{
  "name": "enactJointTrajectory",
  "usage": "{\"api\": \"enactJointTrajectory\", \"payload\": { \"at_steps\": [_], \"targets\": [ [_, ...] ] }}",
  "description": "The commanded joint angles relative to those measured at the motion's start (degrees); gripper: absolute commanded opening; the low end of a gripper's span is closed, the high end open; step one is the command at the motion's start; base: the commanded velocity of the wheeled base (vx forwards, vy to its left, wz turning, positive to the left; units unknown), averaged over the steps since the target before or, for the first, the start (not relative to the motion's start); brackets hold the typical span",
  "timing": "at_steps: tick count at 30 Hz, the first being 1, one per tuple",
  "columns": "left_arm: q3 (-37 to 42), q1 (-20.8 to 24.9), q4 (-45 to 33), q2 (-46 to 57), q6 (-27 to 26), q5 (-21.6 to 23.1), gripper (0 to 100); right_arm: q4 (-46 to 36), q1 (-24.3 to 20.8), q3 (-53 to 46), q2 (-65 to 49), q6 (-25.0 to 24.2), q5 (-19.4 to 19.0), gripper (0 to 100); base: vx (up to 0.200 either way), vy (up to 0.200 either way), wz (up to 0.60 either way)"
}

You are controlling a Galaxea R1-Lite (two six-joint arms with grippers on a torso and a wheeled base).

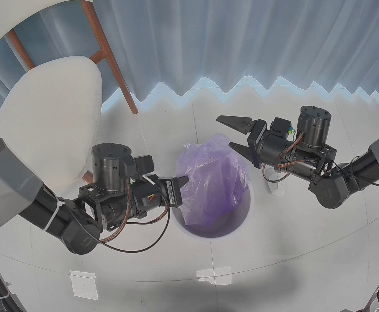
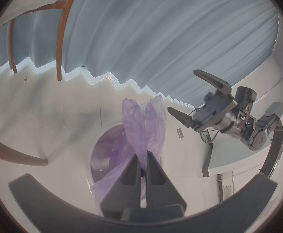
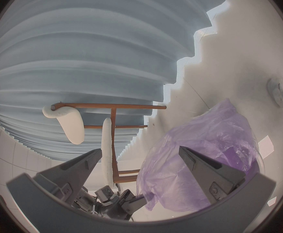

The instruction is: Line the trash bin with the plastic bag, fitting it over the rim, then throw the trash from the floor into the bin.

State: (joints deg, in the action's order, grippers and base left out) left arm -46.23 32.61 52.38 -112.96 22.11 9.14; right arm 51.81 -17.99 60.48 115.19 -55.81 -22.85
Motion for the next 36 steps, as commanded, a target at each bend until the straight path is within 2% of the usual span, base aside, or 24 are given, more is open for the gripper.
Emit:
{"api": "enactJointTrajectory", "payload": {
  "at_steps": [1,8,13,23,33,36],
  "targets": [
    [0.8,0.8,0.1,0.1,-0.3,0.0,0,0.4,0.0,0.5,2.4,0.0,0.0,100,0.0,0.0,0.0],
    [1.5,1.8,0.2,0.5,-0.4,0.0,0,1.4,-0.2,0.8,4.7,-0.4,0.0,100,0.0,0.0,0.0],
    [2.0,2.5,0.1,0.7,-1.2,0.0,0,3.6,-1.3,1.0,6.2,-3.7,0.1,100,0.0,0.0,0.0],
    [3.8,4.6,0.4,0.7,-2.0,0.3,0,9.0,-1.9,0.3,8.7,-3.9,0.2,100,0.0,0.0,0.0],
    [5.0,5.2,3.5,-0.2,-3.2,0.3,0,15.0,-3.6,-3.1,8.8,-1.4,0.1,100,0.0,0.0,0.0],
    [5.1,5.6,3.5,-0.2,-3.2,0.3,0,15.1,-4.5,-4.7,9.3,2.5,0.1,100,0.0,0.0,0.0]
  ]
}}
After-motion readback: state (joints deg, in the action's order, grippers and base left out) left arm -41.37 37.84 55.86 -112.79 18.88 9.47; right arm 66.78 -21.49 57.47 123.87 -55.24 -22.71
